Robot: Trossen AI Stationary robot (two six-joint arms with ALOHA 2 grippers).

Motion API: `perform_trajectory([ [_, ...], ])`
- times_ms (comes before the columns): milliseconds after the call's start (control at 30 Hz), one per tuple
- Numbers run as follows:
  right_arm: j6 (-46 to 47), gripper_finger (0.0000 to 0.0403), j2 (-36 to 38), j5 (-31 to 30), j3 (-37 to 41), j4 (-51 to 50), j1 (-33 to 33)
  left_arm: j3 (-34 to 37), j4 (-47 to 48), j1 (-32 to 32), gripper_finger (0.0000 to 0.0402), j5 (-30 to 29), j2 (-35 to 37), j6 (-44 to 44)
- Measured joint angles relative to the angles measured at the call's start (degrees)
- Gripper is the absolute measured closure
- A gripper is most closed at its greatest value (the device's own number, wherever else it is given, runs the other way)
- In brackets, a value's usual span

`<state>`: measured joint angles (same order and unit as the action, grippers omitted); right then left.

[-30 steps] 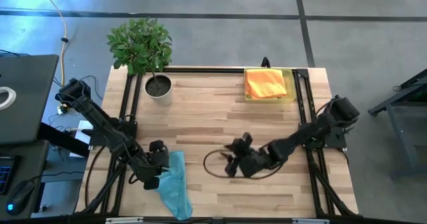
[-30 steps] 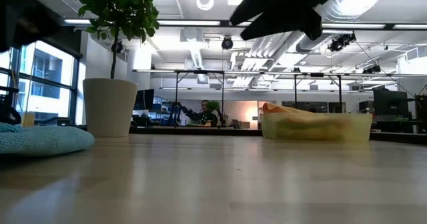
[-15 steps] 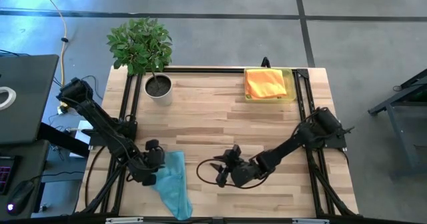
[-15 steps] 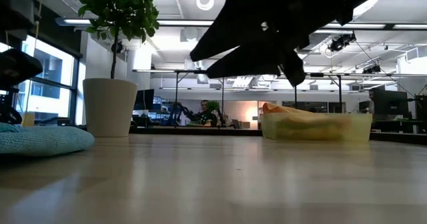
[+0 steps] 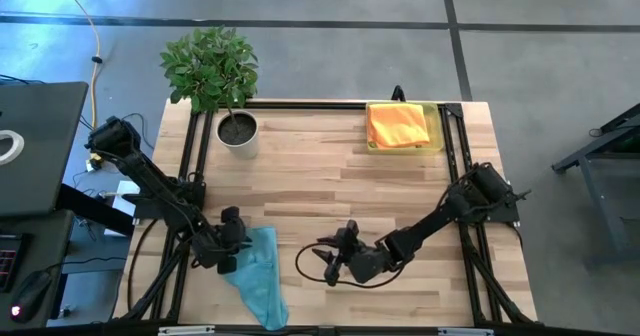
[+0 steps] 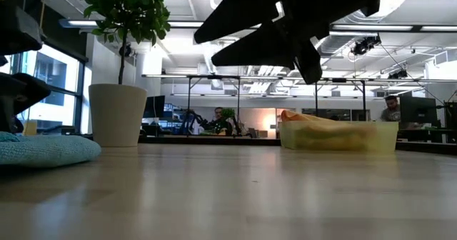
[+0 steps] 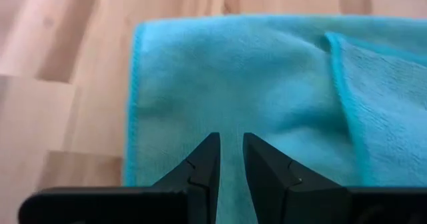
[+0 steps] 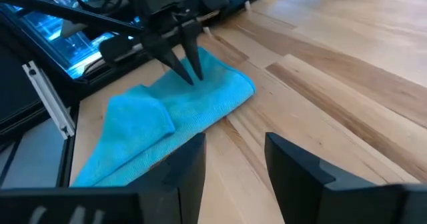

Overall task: Fold microfiber towels
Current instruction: Fold the blue microfiber towel

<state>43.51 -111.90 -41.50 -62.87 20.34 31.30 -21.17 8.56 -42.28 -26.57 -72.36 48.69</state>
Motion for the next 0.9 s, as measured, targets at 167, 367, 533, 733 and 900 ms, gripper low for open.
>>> perform_trajectory([
  [167, -0.5, 0.0257, 0.0, -0.9, 0.0, 0.1, 0.3, 1.0, -1.2, 0.2, 0.0344, -4.6, 0.0, -2.7],
  [367, -0.5, 0.0257, 0.0, -0.9, 0.0, 0.1, 0.3, 1.0, -3.1, 1.9, 0.0344, -4.2, -0.3, -4.3],
  [533, -1.4, 0.0257, 0.0, 0.5, 0.0, 0.1, 0.3, 1.0, -9.8, 3.6, 0.0344, 1.6, -4.6, -7.3],
  [733, -7.4, 0.0257, 0.0, 11.4, 0.0, 0.7, 0.3, 0.8, -18.1, 6.6, 0.0344, 2.9, -11.8, -10.6],
  [900, -7.9, 0.0257, 0.0, 12.8, 0.0, 0.9, 0.2, 0.7, -26.8, 10.8, 0.0344, 3.6, -16.3, -16.3],
])
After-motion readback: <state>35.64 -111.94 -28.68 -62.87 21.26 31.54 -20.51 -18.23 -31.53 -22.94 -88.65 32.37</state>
